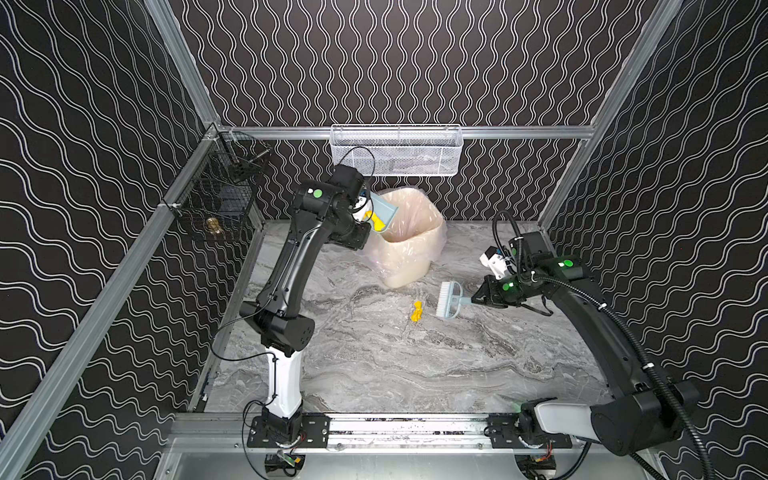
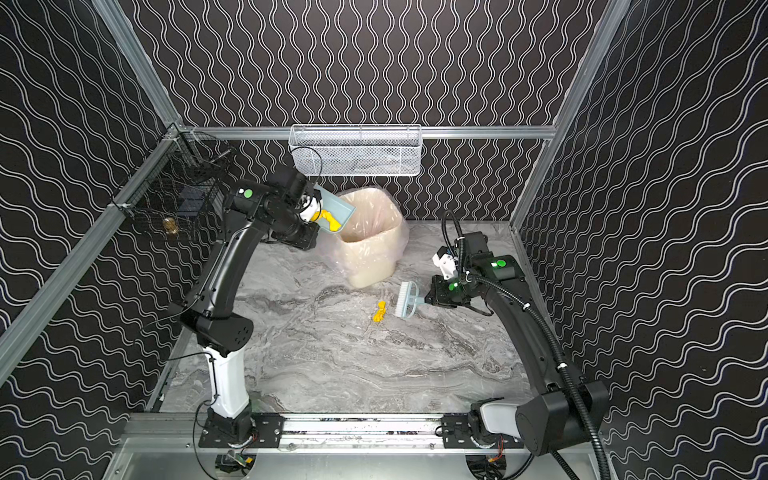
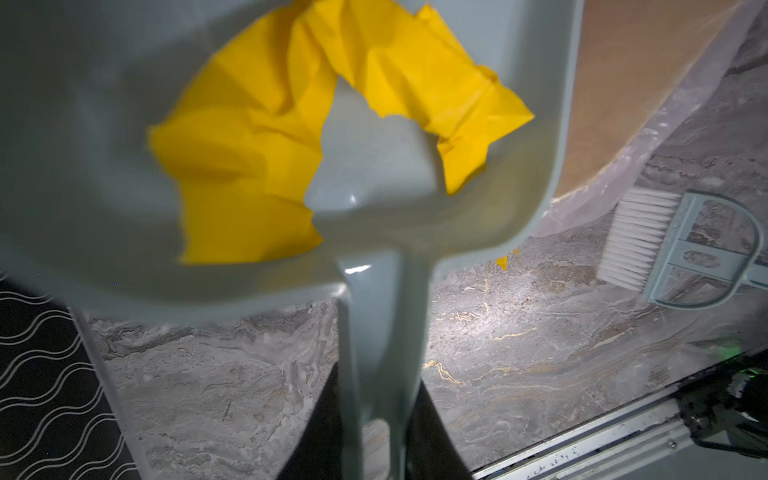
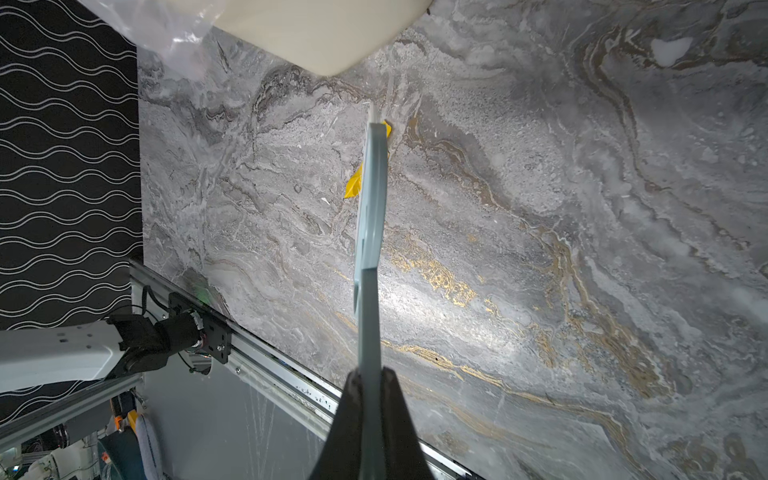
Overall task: Sweep away the paper scraps from the table
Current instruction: 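Tip the teal dustpan over the bin with the left gripper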
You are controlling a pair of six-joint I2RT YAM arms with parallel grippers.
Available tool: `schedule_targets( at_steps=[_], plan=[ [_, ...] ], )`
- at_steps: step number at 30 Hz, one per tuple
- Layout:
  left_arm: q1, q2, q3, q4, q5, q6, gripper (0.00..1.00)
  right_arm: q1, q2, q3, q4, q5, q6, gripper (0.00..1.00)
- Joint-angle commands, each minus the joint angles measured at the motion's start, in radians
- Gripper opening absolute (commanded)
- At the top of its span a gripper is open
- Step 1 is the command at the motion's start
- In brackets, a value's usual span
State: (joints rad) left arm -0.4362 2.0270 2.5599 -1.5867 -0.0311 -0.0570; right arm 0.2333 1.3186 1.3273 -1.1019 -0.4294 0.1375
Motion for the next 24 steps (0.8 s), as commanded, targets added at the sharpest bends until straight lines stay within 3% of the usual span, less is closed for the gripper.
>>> schedule_targets(
  at_steps=[1, 9, 24],
  plan=[
    [-0.028, 0.021, 0.023, -0.048, -0.124, 0.015, 0.0, 0.0, -0.009, -0.012, -0.004, 0.0, -0.022, 0.0],
    [-0.108, 0.026, 0.05, -0.081, -0.359, 0.051, 0.0, 0.0, -0.025, -0.043, -0.014, -0.021, -0.032, 0.0],
    [-0.208, 0.027, 0.005, -0.091, -0.601, 0.133, 0.0, -0.001, -0.054, -0.058, -0.02, -0.024, -0.039, 0.0]
  ],
)
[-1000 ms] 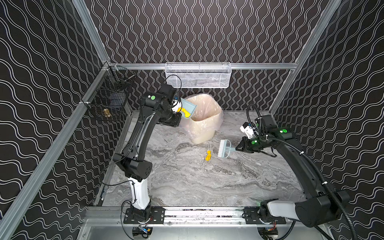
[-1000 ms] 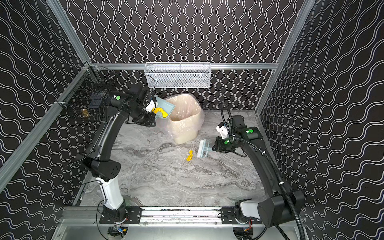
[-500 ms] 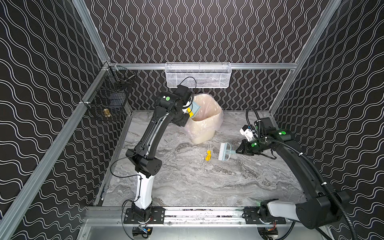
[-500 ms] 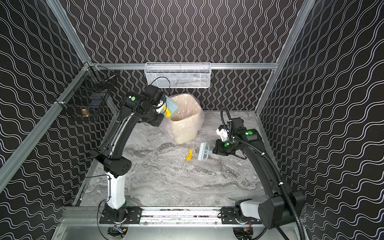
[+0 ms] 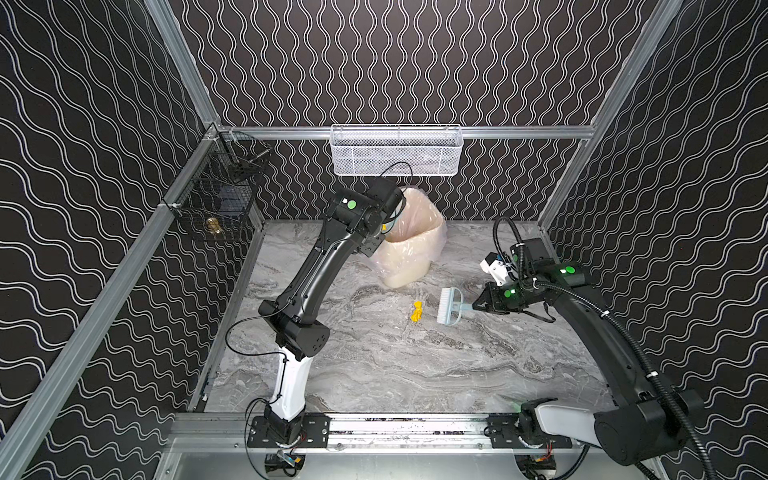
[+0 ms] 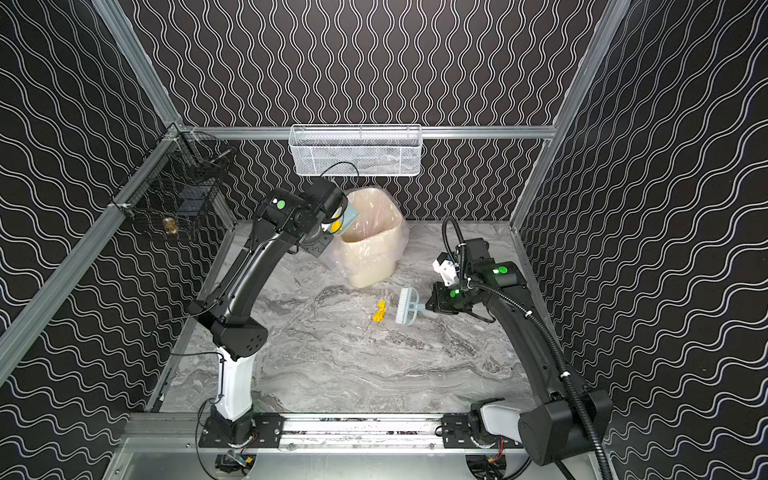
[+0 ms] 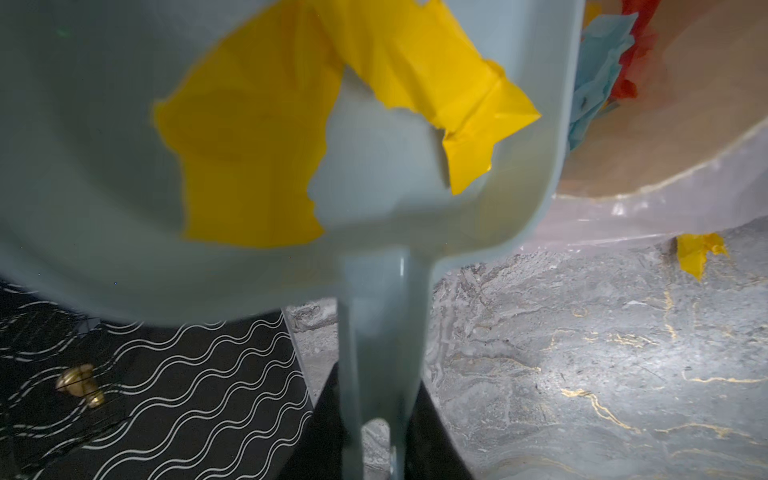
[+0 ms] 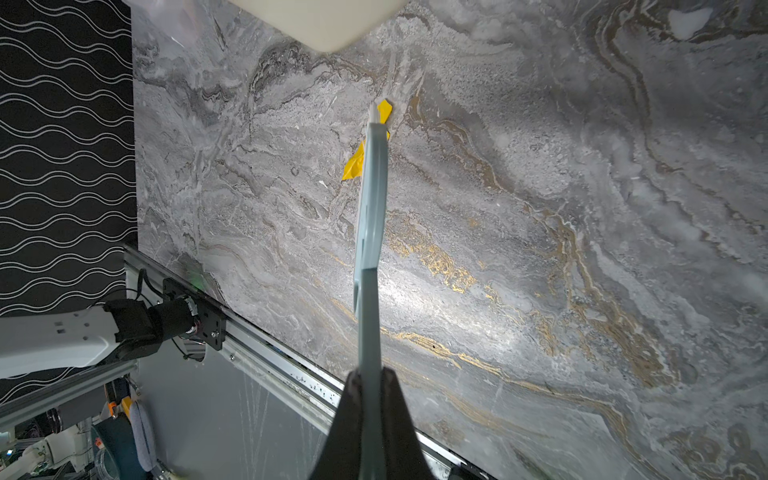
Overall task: Sweep away the paper scraps from the table
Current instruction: 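Tip the teal dustpan over the bin with the left gripper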
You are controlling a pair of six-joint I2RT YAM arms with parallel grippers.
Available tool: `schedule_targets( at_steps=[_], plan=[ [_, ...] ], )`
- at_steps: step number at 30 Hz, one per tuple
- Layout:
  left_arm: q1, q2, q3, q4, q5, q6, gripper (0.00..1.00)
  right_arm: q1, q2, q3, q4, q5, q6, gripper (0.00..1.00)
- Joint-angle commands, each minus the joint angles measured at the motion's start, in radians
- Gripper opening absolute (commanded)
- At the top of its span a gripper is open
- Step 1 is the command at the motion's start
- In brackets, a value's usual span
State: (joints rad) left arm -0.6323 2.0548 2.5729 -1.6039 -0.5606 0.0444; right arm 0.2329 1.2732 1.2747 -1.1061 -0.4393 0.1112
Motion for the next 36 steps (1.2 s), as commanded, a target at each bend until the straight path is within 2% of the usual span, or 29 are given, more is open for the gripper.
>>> schedule_targets(
  at_steps=[1, 16, 22, 25, 29, 36],
  plan=[
    [-0.018, 0.0, -0.013, -0.074, -0.084, 0.037, 0.0, 0.0, -0.01, -0.007, -0.016, -0.015, -0.013, 0.0],
    [-0.105, 0.04, -0.022, -0.074, -0.335, 0.16, 0.0, 0.0, -0.031, -0.016, -0.017, -0.022, -0.015, 0.0],
    [-0.122, 0.04, -0.059, -0.074, -0.367, 0.197, 0.0, 0.001, -0.041, -0.022, -0.017, -0.014, -0.018, 0.0],
    [-0.132, 0.035, -0.058, -0.073, -0.419, 0.205, 0.0, 0.0, -0.047, -0.033, -0.015, -0.011, -0.018, 0.0],
    [-0.143, 0.027, -0.039, -0.065, -0.425, 0.205, 0.0, 0.0, -0.054, -0.038, -0.011, -0.009, -0.018, 0.0],
    [-0.155, -0.005, 0.071, -0.055, -0.326, 0.157, 0.0, 0.0, -0.042, -0.013, -0.009, 0.001, -0.022, 0.0]
  ],
)
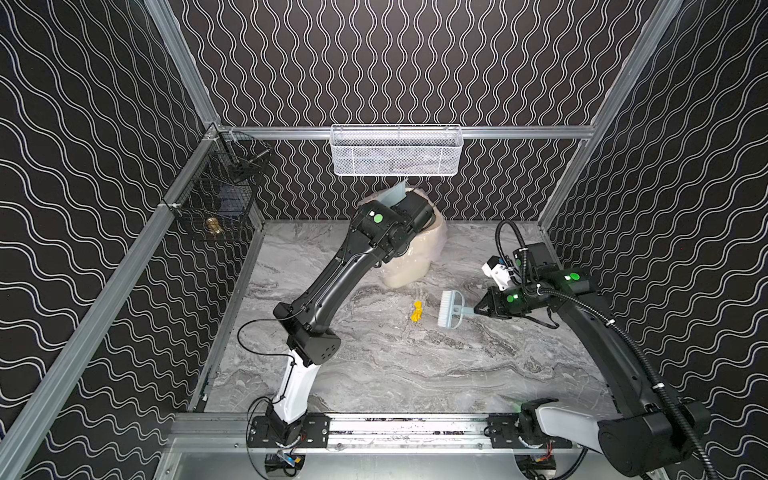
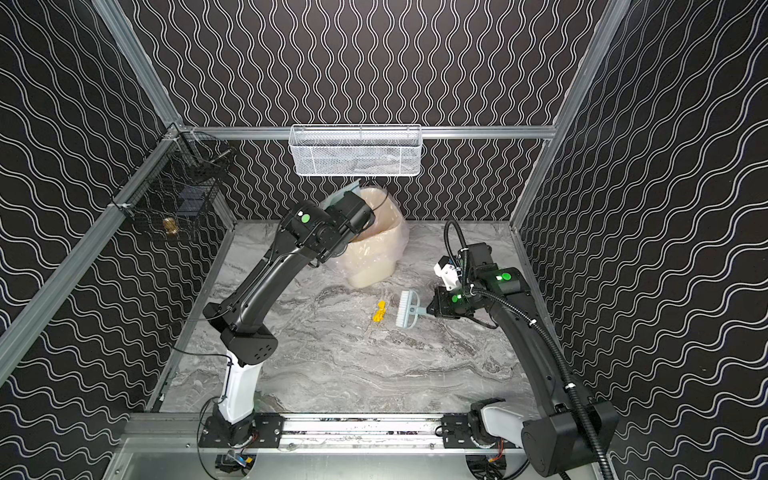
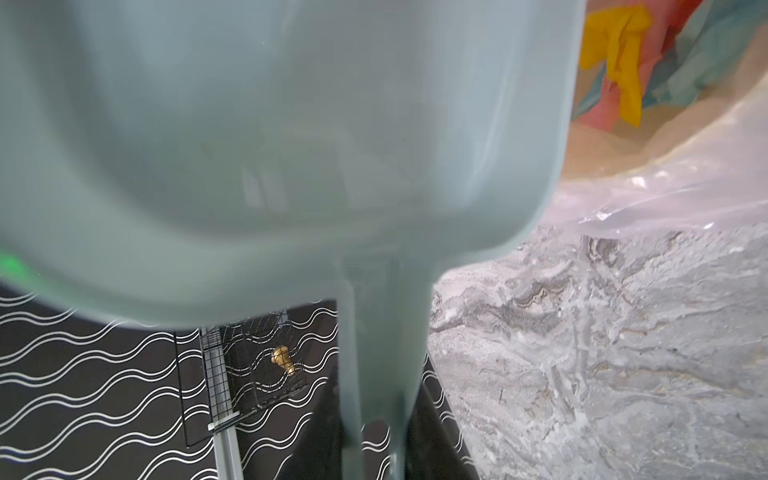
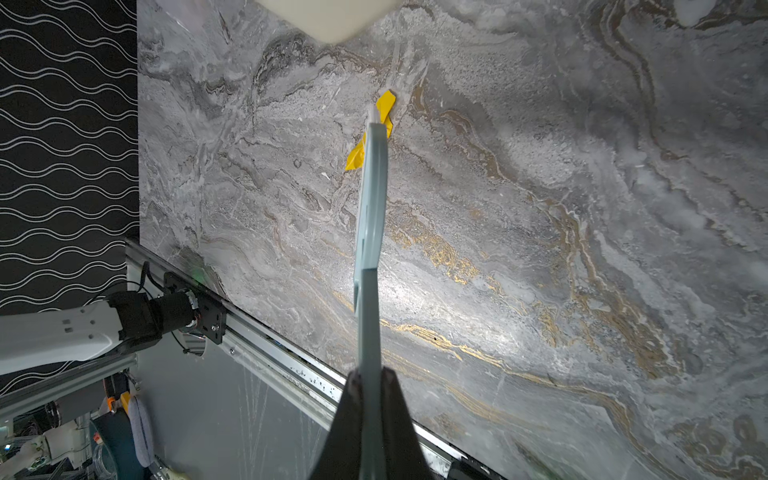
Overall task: Sweep away the paper scraps from the table
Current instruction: 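Tip the teal dustpan over the bin with the left gripper, then lower the dustpan beside the last yellow scrap while the right brings the brush over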
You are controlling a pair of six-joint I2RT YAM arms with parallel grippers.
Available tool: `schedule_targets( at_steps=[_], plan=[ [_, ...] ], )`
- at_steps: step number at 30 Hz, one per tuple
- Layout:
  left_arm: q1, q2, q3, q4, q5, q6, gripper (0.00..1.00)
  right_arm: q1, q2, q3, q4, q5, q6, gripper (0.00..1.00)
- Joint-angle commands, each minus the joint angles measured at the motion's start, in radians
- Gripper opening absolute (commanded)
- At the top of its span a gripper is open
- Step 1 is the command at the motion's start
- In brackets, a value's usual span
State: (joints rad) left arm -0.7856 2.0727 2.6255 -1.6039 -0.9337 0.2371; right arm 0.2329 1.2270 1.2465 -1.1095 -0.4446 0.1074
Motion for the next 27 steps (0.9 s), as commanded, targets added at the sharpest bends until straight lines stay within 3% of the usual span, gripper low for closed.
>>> schedule_targets(
  at_steps=[1, 13, 22, 27],
  plan=[
    [-0.003, -0.039, 0.015, -0.059, 0.08, -0.056, 0.0, 0.0, 0.006, 0.021, -0.006, 0.009, -0.018, 0.0],
    [-0.004, -0.364, -0.316, -0.022, 0.584, -0.304, 0.0, 0.0, 0.031, 0.042, 0.017, 0.072, -0.021, 0.0],
    [-0.022, -0.663, -0.79, 0.142, 0.87, -0.478, 0.0, 0.084, 0.097, 0.063, 0.056, 0.148, -0.041, 0.0],
    [-0.028, -0.806, -1.067, 0.224, 0.976, -0.578, 0.0, 0.151, 0.131, 0.064, 0.128, 0.113, 0.049, 0.0]
  ],
)
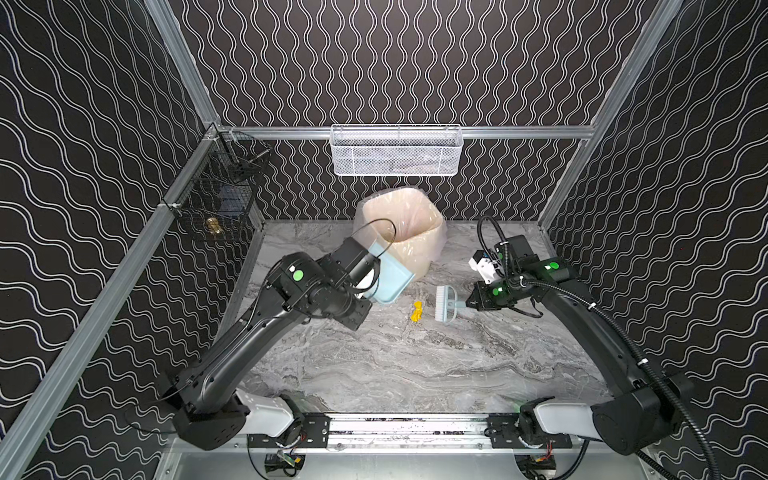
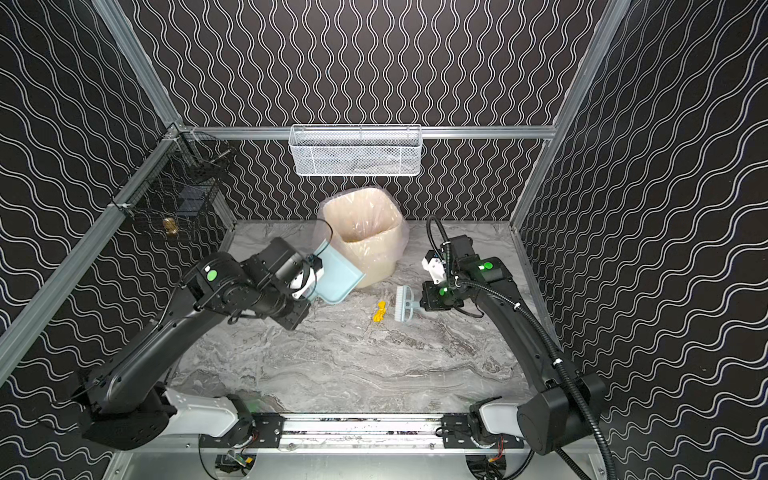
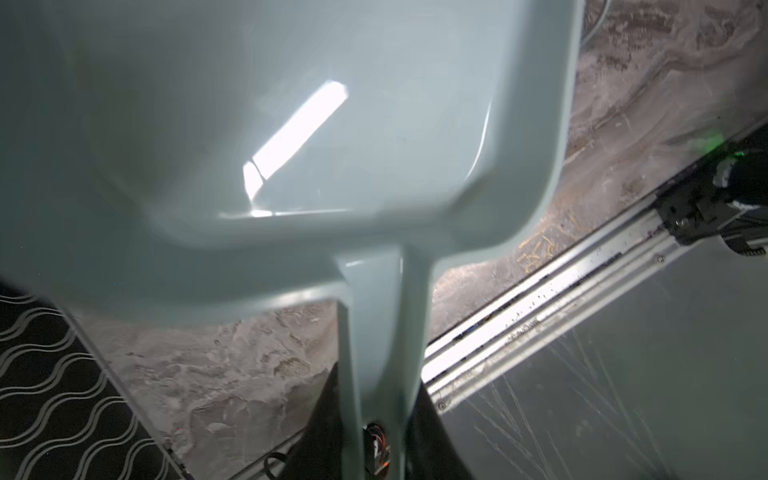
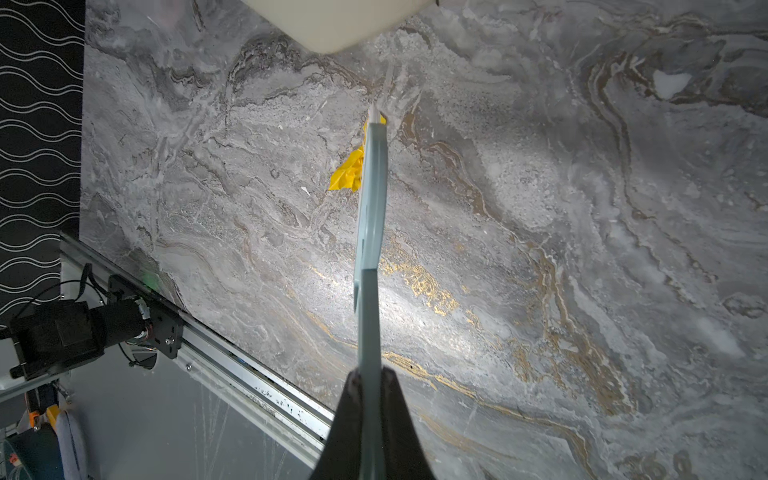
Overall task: Sweep away the paper scraps from the table
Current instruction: 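Lower the dustpan beside the last yellow scrap while the right brings the brush over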
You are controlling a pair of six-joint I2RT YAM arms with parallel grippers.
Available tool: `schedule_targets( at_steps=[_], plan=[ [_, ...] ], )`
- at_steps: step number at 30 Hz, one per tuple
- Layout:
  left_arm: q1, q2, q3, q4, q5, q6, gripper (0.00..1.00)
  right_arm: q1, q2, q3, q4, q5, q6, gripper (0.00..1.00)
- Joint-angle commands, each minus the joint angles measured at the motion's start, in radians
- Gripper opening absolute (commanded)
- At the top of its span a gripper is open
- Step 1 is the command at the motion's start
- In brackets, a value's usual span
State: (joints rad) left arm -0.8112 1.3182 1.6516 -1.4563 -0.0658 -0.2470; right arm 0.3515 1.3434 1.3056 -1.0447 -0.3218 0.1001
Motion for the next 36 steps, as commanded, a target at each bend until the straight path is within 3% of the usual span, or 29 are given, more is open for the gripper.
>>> schedule_targets(
  at_steps=[1, 6, 14, 20, 31, 36],
  plan=[
    [-0.003, -0.074, -0.14, 0.092, 0.123, -0.109, 0.0, 0.049, 0.022, -0.002, 0.081, -0.02, 0.077, 0.0],
    [-0.005, -0.139, -0.32, 0.161, 0.18, -0.172, 0.0, 0.118, 0.056, -0.055, 0.226, -0.091, 0.196, 0.0],
    [-0.005, -0.118, -0.475, 0.278, 0.268, -0.195, 0.0, 0.122, 0.154, -0.105, 0.354, -0.151, 0.265, 0.0],
    [-0.008, -0.063, -0.529, 0.343, 0.317, -0.168, 0.0, 0.092, 0.189, -0.161, 0.352, -0.157, 0.306, 0.0],
    [-0.011, 0.056, -0.564, 0.427, 0.364, -0.093, 0.0, -0.027, 0.045, -0.327, 0.183, -0.169, 0.274, 0.0],
    [-0.011, 0.111, -0.574, 0.458, 0.387, -0.06, 0.0, -0.04, -0.015, -0.245, 0.074, -0.147, 0.22, 0.0]
  ],
)
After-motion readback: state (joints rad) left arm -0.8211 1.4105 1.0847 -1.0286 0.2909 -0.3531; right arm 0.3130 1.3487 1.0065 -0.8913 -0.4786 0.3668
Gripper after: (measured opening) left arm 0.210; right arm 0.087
